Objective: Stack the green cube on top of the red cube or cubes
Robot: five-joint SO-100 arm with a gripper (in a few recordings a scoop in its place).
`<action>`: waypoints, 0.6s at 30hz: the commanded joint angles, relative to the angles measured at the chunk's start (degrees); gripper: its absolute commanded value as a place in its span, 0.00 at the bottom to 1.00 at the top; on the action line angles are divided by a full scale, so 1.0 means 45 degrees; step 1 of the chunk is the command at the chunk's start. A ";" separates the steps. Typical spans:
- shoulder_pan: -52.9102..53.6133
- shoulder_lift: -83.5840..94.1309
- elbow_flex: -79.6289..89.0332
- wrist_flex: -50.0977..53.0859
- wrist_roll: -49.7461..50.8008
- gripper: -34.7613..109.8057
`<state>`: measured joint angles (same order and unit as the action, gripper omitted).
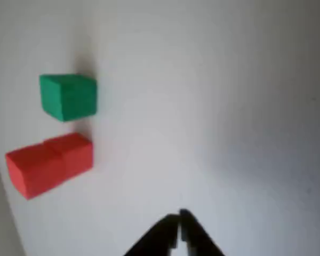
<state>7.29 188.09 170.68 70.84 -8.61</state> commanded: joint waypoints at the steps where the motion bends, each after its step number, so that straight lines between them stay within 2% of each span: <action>1: 0.0137 0.0137 -0.0039 -0.0215 0.0156 0.23; 13: -0.0469 0.0137 -0.0039 -0.0176 -0.0508 0.23; 16: -0.0215 0.0137 0.0391 -0.1738 -0.0547 0.23; 18: 0.0059 0.0137 0.0352 -0.2539 -0.1934 0.23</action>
<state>6.42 188.09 172.53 64.69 -12.04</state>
